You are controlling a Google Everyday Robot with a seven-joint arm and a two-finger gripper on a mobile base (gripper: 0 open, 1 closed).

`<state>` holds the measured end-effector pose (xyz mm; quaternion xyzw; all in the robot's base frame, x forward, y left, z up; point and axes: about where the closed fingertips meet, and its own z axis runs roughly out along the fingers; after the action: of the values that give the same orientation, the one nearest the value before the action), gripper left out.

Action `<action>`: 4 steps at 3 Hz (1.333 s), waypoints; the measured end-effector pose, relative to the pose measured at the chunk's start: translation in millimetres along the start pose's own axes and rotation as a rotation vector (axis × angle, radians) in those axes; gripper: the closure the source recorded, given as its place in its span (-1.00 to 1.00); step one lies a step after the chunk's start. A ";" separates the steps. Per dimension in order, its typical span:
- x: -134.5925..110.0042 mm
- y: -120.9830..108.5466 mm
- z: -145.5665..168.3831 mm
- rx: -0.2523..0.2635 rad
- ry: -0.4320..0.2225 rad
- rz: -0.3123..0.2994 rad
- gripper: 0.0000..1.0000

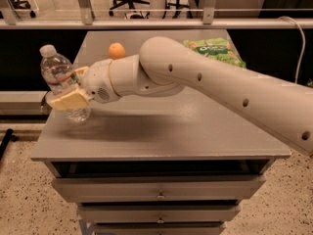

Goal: Knock water bottle over

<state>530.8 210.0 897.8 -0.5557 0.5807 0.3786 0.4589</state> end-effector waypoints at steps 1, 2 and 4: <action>-10.9 -21.8 -31.8 0.048 0.003 -0.016 0.98; -19.5 -29.0 -80.4 0.085 0.041 -0.033 1.00; -12.3 -15.8 -167.3 0.057 0.273 -0.056 1.00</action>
Offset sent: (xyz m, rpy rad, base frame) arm 0.0132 -0.1416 0.0755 -0.1056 -0.0788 -0.1009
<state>527.2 53.3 959.5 -0.6047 0.6325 0.2699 0.4018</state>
